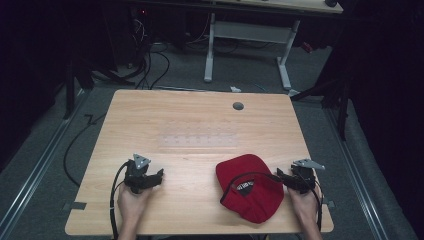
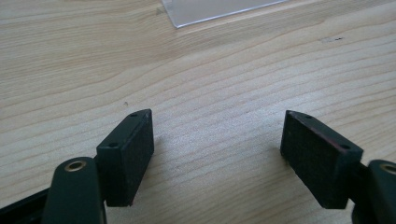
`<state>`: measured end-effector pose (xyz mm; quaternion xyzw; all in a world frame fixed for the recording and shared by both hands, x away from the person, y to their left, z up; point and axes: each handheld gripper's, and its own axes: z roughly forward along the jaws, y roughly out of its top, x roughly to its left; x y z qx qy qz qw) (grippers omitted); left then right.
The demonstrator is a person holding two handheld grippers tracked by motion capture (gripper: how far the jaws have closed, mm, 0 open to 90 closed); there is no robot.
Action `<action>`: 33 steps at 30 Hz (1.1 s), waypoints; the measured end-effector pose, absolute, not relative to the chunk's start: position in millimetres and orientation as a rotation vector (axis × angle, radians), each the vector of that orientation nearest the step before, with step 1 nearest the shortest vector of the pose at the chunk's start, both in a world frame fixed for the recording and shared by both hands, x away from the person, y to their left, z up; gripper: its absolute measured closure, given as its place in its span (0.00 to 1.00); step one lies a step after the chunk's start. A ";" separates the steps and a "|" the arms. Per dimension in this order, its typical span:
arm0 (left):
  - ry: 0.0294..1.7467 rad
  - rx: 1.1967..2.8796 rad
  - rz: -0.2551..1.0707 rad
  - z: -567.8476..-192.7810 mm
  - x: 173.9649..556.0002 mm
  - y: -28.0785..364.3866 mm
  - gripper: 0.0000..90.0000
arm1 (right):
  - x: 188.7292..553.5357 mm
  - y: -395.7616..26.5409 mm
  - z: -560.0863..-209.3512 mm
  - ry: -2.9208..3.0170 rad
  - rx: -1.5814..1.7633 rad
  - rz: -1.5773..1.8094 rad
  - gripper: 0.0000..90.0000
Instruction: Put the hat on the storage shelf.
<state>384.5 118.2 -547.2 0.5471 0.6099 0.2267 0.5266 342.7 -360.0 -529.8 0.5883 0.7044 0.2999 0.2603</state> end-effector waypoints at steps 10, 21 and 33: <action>1.456 1.311 0.539 -547.2 384.5 118.1 0.29 | 341.7 -363.2 -529.1 1.877 1.628 0.838 0.49; 1.451 1.313 0.535 -547.1 384.4 117.7 0.29 | 332.0 -370.4 -516.7 1.813 1.613 0.980 0.53; 1.451 1.314 0.536 -547.1 384.4 117.6 0.29 | 317.4 -373.3 -494.4 1.806 1.584 1.130 0.53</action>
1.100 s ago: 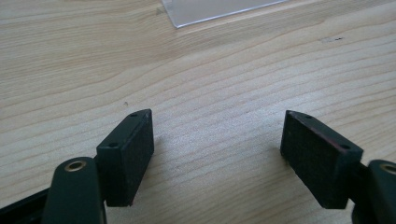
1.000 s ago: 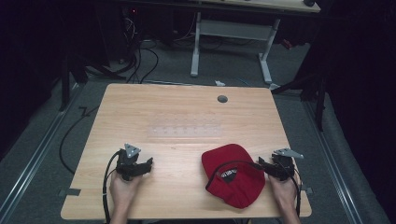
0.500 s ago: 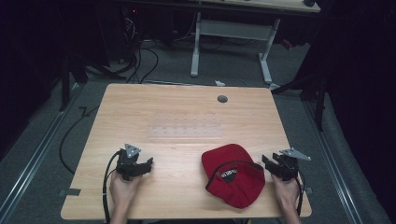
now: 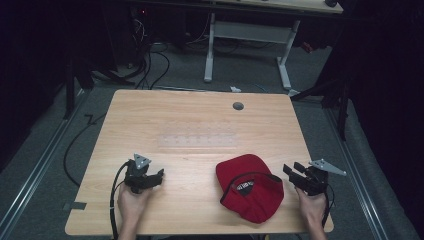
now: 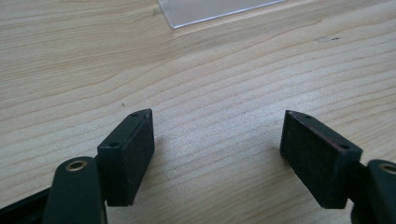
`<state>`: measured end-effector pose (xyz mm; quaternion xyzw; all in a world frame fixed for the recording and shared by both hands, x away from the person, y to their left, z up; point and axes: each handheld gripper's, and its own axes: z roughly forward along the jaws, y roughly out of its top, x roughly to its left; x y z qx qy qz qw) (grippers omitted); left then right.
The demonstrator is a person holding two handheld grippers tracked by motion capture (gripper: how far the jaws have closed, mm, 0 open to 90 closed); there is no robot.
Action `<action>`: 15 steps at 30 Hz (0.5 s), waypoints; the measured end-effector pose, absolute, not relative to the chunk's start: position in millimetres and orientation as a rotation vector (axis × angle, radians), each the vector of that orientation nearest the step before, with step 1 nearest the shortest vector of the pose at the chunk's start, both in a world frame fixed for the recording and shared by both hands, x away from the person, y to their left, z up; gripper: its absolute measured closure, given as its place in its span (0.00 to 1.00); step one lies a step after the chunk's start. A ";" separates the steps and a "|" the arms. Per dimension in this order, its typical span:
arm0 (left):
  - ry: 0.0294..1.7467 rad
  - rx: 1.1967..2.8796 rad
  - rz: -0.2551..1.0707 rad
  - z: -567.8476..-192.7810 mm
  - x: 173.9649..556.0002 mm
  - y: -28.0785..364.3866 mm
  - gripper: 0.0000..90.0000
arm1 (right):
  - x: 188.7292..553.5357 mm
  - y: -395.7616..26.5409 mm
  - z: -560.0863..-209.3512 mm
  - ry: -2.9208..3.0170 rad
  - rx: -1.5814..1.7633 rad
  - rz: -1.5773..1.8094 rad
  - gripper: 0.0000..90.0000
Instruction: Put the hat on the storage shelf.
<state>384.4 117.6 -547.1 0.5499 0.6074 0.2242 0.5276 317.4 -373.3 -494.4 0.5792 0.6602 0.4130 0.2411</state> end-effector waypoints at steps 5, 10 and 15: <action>1.451 1.314 0.536 -547.2 384.4 117.5 0.29 | 310.0 -370.0 -484.6 1.834 1.537 1.195 0.51; 1.449 1.318 0.535 -547.2 384.2 117.4 0.29 | 300.5 -359.2 -472.1 1.872 1.464 1.249 0.48; 1.450 1.316 0.535 -547.2 384.2 117.4 0.29 | 301.3 -343.7 -470.0 1.958 1.408 1.251 0.44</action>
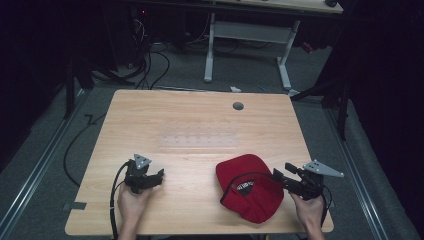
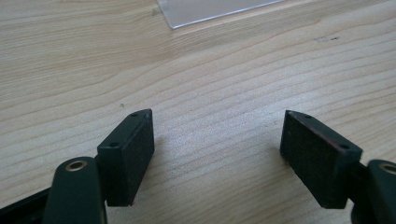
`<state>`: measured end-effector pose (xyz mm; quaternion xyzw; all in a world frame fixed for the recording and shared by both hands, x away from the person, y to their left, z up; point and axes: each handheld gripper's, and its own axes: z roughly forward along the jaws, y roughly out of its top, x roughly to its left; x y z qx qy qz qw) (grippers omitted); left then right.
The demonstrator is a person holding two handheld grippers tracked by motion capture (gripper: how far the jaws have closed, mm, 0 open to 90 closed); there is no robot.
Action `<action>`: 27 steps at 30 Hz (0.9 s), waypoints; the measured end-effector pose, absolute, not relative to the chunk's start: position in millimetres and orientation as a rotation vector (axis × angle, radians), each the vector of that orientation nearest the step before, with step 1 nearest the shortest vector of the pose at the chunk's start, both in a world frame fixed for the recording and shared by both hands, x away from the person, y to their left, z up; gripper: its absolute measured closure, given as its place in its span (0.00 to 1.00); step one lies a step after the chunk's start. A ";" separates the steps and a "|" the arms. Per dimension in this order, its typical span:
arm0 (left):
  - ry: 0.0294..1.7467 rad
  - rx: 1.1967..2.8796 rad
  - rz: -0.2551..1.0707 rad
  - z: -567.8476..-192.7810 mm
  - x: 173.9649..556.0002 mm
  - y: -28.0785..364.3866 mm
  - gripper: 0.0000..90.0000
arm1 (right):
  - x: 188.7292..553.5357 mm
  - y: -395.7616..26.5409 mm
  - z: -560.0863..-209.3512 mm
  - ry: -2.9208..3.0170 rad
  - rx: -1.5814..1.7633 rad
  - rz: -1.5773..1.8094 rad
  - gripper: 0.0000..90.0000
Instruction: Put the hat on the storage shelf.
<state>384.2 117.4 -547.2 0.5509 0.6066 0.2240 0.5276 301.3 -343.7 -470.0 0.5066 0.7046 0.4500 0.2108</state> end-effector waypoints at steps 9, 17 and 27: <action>1.449 1.318 0.536 -547.2 384.2 117.4 0.29 | 308.4 -332.9 -489.4 2.069 1.429 1.227 0.38; 1.450 1.317 0.536 -547.2 384.2 117.4 0.29 | 316.0 -326.9 -507.1 2.156 1.451 1.199 0.41; 1.450 1.317 0.536 -547.2 384.2 117.3 0.29 | 321.8 -322.0 -519.2 2.219 1.438 1.209 0.72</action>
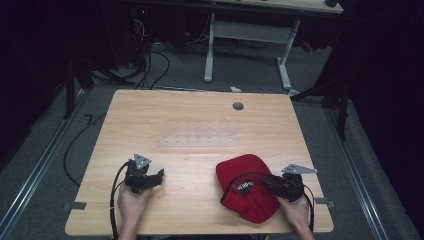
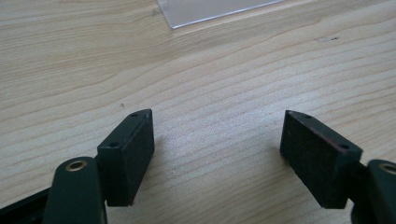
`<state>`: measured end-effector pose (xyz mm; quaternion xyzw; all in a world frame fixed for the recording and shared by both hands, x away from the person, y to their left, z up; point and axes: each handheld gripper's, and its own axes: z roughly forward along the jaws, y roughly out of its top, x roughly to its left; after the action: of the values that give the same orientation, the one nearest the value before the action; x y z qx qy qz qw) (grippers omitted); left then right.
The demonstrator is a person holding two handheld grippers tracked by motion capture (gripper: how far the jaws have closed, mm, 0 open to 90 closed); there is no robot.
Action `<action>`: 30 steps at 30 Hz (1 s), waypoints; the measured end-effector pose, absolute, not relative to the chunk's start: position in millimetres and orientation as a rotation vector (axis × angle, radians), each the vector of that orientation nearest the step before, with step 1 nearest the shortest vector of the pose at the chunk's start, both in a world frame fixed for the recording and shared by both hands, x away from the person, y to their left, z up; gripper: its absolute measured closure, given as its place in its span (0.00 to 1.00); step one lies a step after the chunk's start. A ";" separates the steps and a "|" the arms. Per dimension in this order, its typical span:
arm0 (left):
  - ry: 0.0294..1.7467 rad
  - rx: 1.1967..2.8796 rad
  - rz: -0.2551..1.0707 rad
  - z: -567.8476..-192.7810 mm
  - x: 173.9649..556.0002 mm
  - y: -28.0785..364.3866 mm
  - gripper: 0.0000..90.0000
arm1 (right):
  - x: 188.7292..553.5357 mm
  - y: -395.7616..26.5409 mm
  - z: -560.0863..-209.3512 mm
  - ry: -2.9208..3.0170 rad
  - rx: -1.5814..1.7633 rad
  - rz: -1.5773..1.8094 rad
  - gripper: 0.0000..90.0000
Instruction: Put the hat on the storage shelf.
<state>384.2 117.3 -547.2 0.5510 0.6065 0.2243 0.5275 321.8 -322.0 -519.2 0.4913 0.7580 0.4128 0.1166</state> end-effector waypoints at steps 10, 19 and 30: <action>1.446 1.318 0.533 -547.2 384.2 116.9 0.29 | 320.3 -324.6 -517.3 2.235 1.453 1.274 0.89; 1.444 1.322 0.528 -547.1 384.2 116.8 0.29 | 317.6 -325.7 -508.3 2.223 1.462 1.307 0.90; 1.386 1.385 0.503 -546.8 378.4 110.8 0.28 | 318.1 -327.3 -483.9 2.173 1.497 1.354 0.91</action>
<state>378.4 110.8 -546.8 0.5802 0.5807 0.2109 0.5307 318.1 -327.3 -483.9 0.5027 0.7299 0.4547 0.0879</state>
